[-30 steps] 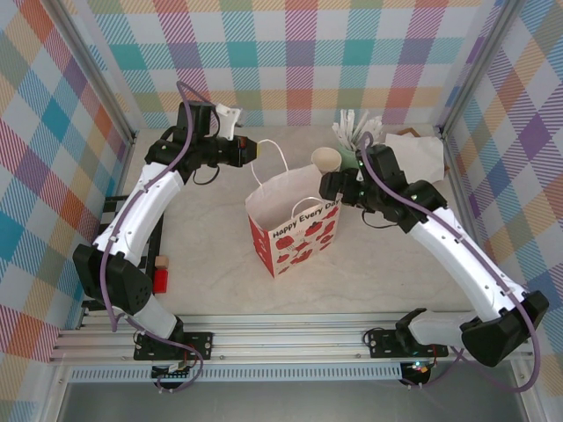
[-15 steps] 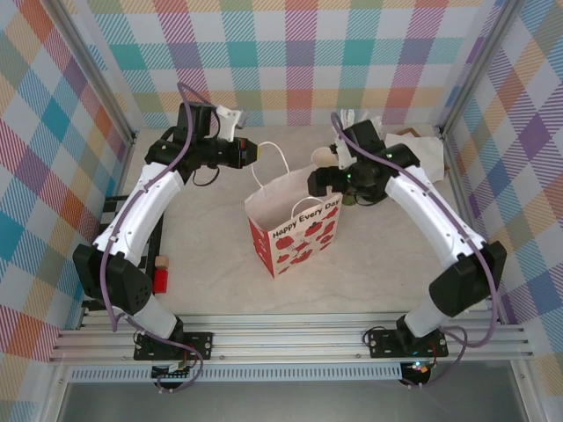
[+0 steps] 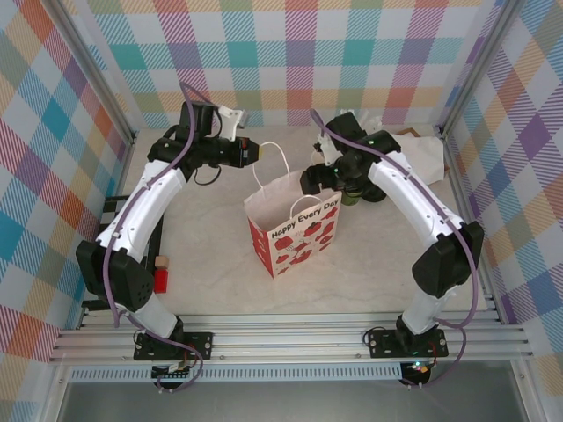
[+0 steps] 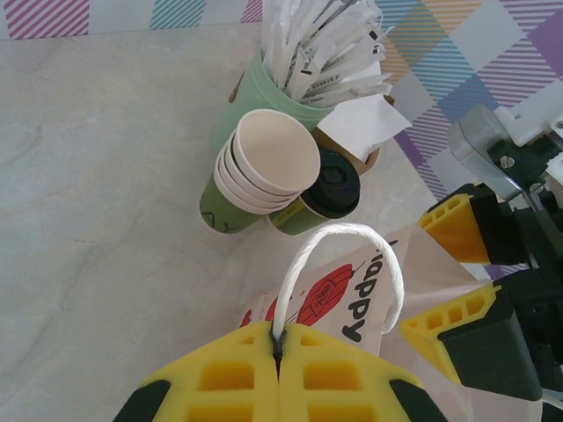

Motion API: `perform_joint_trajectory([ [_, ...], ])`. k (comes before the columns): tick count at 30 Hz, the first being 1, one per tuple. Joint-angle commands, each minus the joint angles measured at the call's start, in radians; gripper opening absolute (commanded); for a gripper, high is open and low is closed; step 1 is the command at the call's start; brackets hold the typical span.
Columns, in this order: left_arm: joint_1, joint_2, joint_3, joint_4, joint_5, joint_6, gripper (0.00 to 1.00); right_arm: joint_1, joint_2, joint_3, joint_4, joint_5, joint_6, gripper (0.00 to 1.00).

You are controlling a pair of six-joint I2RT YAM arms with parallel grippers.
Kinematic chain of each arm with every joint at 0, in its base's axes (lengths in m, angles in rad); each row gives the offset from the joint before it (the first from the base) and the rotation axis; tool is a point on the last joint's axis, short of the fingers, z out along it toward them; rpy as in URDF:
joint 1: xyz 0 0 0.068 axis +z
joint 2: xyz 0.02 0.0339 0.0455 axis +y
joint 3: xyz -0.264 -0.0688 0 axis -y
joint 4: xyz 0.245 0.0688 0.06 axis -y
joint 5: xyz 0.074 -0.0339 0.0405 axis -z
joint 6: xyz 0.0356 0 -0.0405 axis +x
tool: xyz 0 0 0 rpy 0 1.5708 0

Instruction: Pack the takeout coffee

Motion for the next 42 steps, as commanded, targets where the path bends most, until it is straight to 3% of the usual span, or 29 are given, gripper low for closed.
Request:
perform_joint_trajectory([
  [1, -0.007, 0.008, 0.042, -0.005, 0.047, -0.003, 0.00, 0.014, 0.050, 0.068, -0.064, 0.067, -0.028, 0.74],
  [5, -0.007, 0.011, 0.078, -0.028, 0.036, 0.008, 0.04, 0.037, 0.070, 0.114, -0.067, 0.094, -0.037, 0.58],
  [10, -0.007, 0.018, 0.136, -0.097, 0.010, 0.011, 0.06, 0.069, 0.037, 0.142, -0.051, 0.155, -0.020, 0.26],
  [12, -0.007, 0.013, 0.145, -0.108, 0.017, 0.002, 0.08, 0.074, 0.012, 0.129, -0.040, 0.161, 0.003, 0.20],
  [18, -0.005, -0.071, 0.094, -0.065, 0.026, -0.014, 0.42, 0.085, -0.071, 0.039, -0.017, 0.181, 0.115, 0.09],
  [21, -0.002, -0.147, 0.030, -0.019, -0.008, -0.027, 0.69, 0.085, -0.089, 0.011, -0.012, 0.167, 0.169, 0.06],
  [24, 0.000, -0.247, -0.055, 0.026, -0.130, -0.040, 0.99, 0.085, -0.092, -0.011, -0.012, 0.167, 0.224, 0.05],
  [28, 0.006, -0.382, -0.193, 0.069, -0.417, -0.068, 1.00, 0.087, -0.089, -0.030, -0.010, 0.215, 0.321, 0.07],
  [36, 0.033, -0.541, -0.412, 0.141, -0.550, -0.194, 1.00, 0.152, -0.176, -0.232, 0.182, 0.290, 0.635, 0.14],
  [41, 0.038, -0.629, -0.493, 0.177, -0.769, -0.211, 1.00, 0.194, -0.233, -0.317, 0.267, 0.332, 0.731, 0.14],
  [42, 0.041, -0.643, -0.504, 0.182, -0.798, -0.212, 1.00, 0.198, -0.236, -0.318, 0.275, 0.318, 0.727, 0.18],
])
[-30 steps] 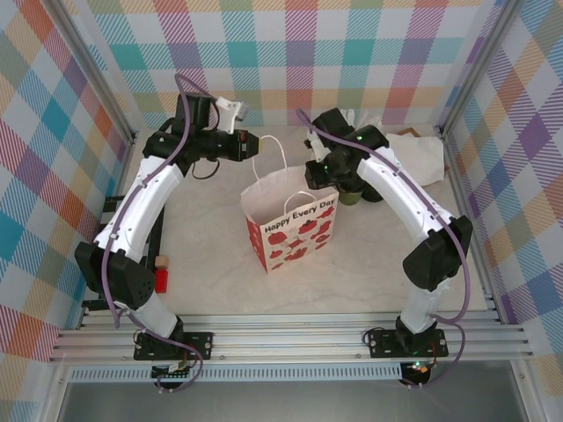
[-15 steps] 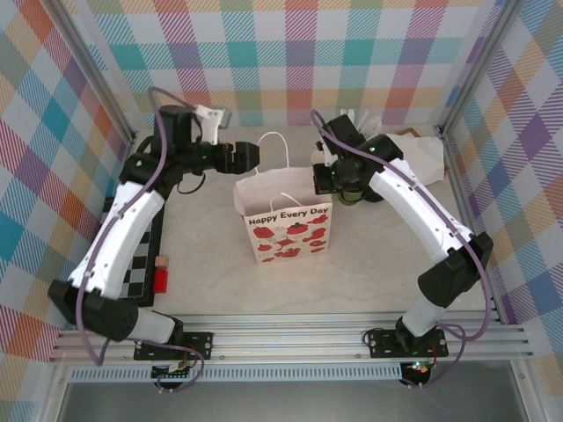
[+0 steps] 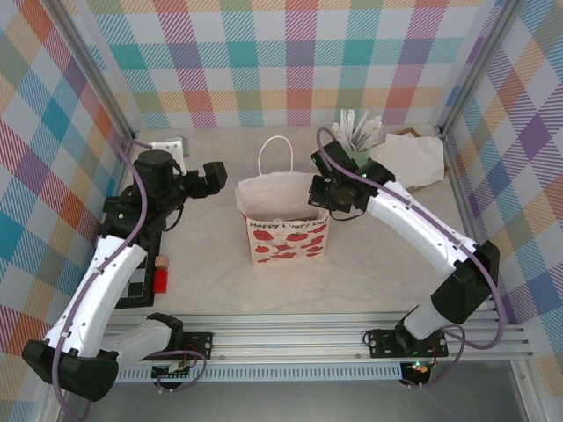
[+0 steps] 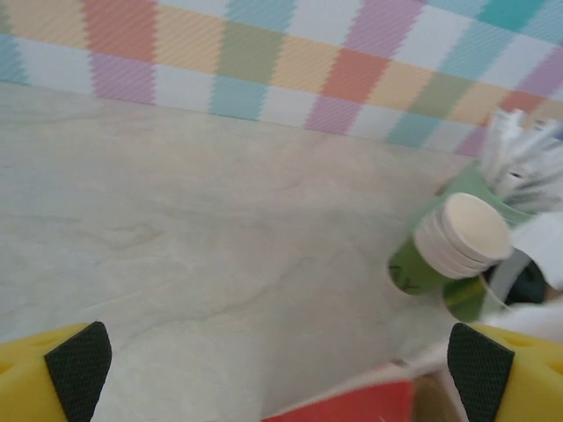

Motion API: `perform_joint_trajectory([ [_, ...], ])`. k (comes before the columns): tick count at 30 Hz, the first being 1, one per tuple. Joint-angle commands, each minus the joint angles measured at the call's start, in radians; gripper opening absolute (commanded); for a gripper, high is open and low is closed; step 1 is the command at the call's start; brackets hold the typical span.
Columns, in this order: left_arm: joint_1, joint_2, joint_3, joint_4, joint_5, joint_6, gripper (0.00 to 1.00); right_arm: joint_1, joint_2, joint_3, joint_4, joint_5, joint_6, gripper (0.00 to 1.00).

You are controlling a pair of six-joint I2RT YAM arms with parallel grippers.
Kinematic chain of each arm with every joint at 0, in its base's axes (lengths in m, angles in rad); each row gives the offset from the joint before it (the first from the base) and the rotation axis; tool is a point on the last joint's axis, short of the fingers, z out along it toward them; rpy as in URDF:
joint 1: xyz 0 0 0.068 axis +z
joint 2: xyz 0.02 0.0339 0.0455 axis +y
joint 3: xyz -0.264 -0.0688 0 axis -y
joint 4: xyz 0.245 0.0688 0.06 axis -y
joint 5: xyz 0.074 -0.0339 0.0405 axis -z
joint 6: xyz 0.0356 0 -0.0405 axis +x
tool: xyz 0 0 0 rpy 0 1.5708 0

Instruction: Pack the takeout coffee

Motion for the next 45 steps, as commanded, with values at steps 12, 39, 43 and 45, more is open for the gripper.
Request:
perform_joint_trajectory([
  [12, 0.019, -0.109, -0.061, 0.053, 0.064, 0.042, 1.00, -0.079, -0.039, 0.149, -0.097, -0.123, -0.798, 0.99],
  [39, 0.018, -0.518, -0.387, 0.050, 0.542, 0.261, 1.00, -0.172, 0.582, 0.967, -0.537, -0.558, -1.544, 0.79],
  [43, 0.018, -0.453, -0.367, 0.085, 0.465, 0.214, 1.00, -0.171, 0.596, 0.968, -0.575, -0.589, -1.546, 0.71],
  [45, 0.018, -0.416, -0.358, 0.098, 0.413, 0.170, 1.00, -0.171, 0.596, 0.967, -0.565, -0.585, -1.538, 0.67],
])
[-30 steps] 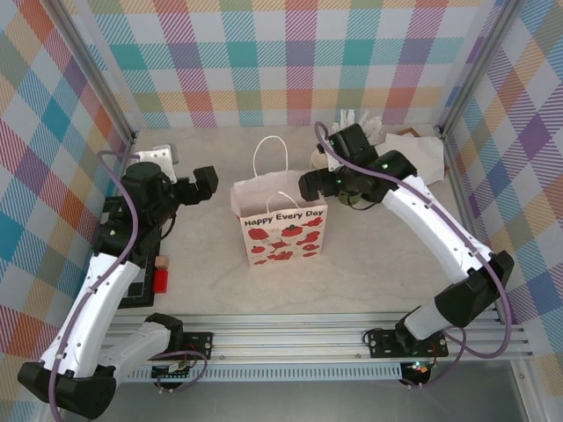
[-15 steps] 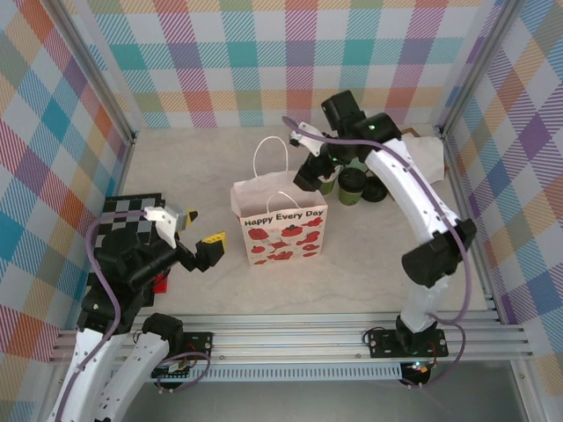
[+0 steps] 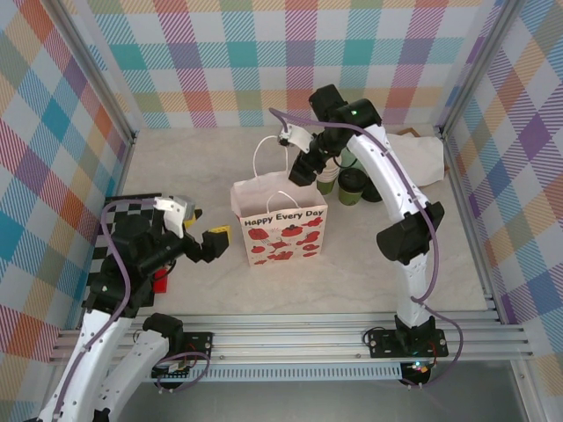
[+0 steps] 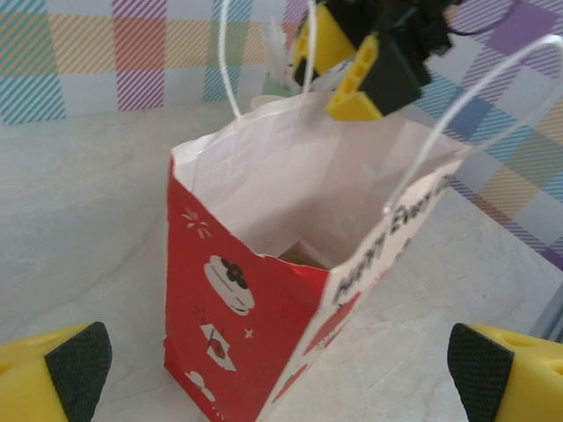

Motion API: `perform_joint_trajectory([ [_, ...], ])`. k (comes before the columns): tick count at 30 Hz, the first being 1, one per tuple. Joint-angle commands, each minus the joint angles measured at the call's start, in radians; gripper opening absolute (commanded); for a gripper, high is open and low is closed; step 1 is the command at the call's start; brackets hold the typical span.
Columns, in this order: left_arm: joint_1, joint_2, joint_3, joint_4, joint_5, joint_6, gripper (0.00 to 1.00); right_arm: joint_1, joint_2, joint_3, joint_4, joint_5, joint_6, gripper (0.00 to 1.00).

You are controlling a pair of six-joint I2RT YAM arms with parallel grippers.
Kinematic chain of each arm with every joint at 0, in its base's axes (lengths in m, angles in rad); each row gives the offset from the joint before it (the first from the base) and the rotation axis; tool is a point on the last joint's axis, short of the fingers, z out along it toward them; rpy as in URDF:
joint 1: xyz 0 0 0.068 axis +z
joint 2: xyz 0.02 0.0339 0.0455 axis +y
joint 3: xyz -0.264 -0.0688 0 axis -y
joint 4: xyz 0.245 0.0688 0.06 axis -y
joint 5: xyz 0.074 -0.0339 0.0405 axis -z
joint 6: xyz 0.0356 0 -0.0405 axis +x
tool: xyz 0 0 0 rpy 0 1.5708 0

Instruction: Pack the takeout coffee

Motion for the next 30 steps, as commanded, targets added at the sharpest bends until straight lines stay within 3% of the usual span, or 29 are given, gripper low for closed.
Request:
perform_joint_trajectory([
  [1, 0.000, 0.049, 0.038, 0.045, -0.071, -0.078, 1.00, 0.001, 0.015, 0.022, -0.042, -0.049, -0.015, 0.66],
  [8, 0.001, 0.128, 0.015, 0.161, 0.014, -0.197, 1.00, 0.006, 0.035, 0.023, -0.010, 0.021, -0.002, 0.58],
  [16, 0.001, 0.189, 0.082, 0.064, -0.117, -0.240, 1.00, 0.022, 0.041, 0.021, -0.001, 0.029, -0.009, 0.48],
  [19, 0.001, 0.197, 0.092, 0.053, -0.169, -0.259, 1.00, 0.033, 0.050, 0.021, -0.002, 0.085, -0.017, 0.33],
  [30, 0.002, 0.287, 0.137, 0.007, -0.329, -0.290, 1.00, 0.064, -0.049, -0.024, 0.097, 0.085, 0.018, 0.00],
])
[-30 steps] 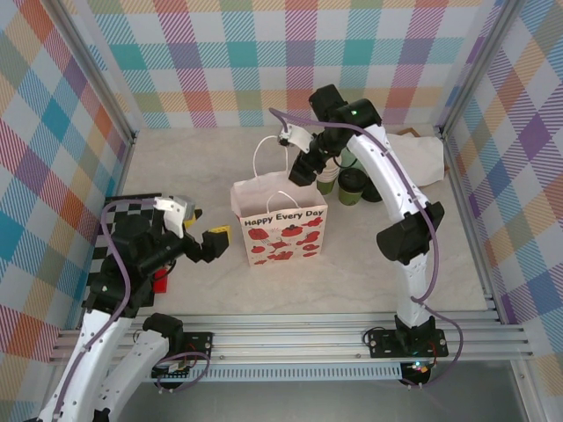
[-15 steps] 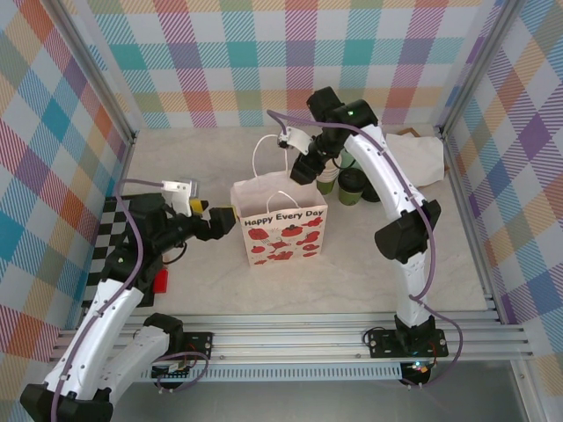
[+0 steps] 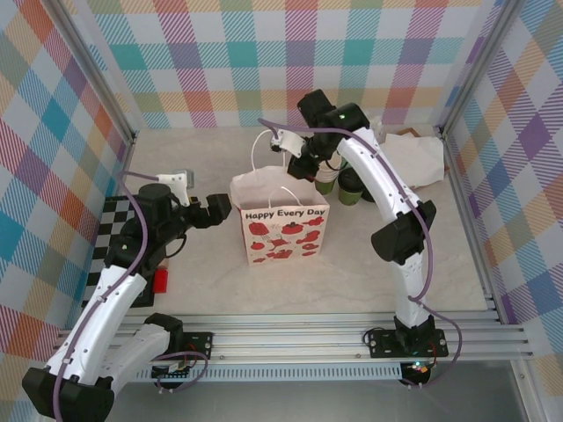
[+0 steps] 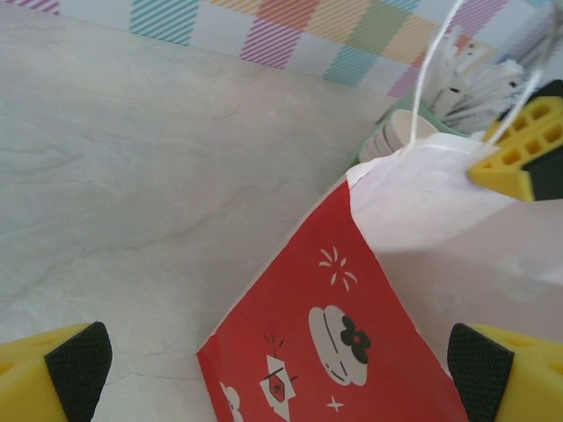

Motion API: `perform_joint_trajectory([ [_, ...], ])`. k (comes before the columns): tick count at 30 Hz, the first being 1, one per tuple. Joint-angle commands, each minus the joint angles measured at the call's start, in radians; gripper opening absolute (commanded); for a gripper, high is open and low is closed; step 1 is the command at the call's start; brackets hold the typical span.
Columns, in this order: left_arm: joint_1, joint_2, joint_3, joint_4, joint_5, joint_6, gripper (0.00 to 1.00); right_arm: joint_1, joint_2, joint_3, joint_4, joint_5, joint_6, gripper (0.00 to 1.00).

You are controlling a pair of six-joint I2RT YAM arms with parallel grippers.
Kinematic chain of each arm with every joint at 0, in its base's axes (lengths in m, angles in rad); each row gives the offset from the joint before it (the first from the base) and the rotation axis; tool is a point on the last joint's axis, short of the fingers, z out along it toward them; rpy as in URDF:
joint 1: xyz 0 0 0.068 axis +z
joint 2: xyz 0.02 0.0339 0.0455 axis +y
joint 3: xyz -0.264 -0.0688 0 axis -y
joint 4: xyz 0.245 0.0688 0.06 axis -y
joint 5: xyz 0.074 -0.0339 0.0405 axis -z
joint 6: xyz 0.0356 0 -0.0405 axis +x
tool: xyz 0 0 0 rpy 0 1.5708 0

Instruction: Pack the takeout coffee

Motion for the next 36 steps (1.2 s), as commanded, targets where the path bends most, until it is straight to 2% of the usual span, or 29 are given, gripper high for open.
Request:
perform_joint_trajectory([
  [1, 0.002, 0.019, 0.049, -0.044, -0.095, -0.023, 1.00, 0.016, -0.085, -0.031, 0.066, -0.011, 0.025, 0.00],
  [6, 0.002, 0.045, 0.083, -0.068, -0.133, -0.024, 1.00, 0.019, -0.171, -0.146, 0.159, -0.064, 0.164, 0.00],
  [10, 0.003, 0.044, 0.099, -0.067, -0.197, -0.044, 1.00, 0.020, -0.262, -0.285, 0.272, -0.059, 0.328, 0.00],
  [14, 0.002, 0.036, 0.081, -0.021, -0.237, -0.085, 1.00, 0.025, -0.353, -0.391, 0.360, 0.089, 0.581, 0.00],
  [17, 0.002, 0.040, 0.062, 0.007, -0.263, -0.134, 1.00, 0.025, -0.427, -0.497, 0.405, 0.124, 0.749, 0.00],
  [20, 0.002, 0.054, 0.051, 0.034, -0.255, -0.169, 1.00, 0.025, -0.455, -0.556, 0.389, 0.217, 0.931, 0.00],
  [26, 0.002, 0.091, 0.121, -0.033, -0.236, -0.188, 1.00, 0.036, -0.463, -0.600, 0.346, 0.106, 1.162, 0.00],
  [28, 0.002, 0.079, 0.142, -0.059, -0.281, -0.202, 1.00, 0.045, -0.465, -0.607, 0.326, 0.114, 1.209, 0.00],
  [33, 0.003, 0.046, 0.191, -0.186, -0.524, -0.330, 1.00, 0.110, -0.441, -0.609, 0.271, 0.249, 1.266, 0.00],
  [36, 0.004, 0.033, 0.187, -0.200, -0.574, -0.362, 1.00, 0.127, -0.430, -0.634, 0.312, 0.251, 1.263, 0.00],
])
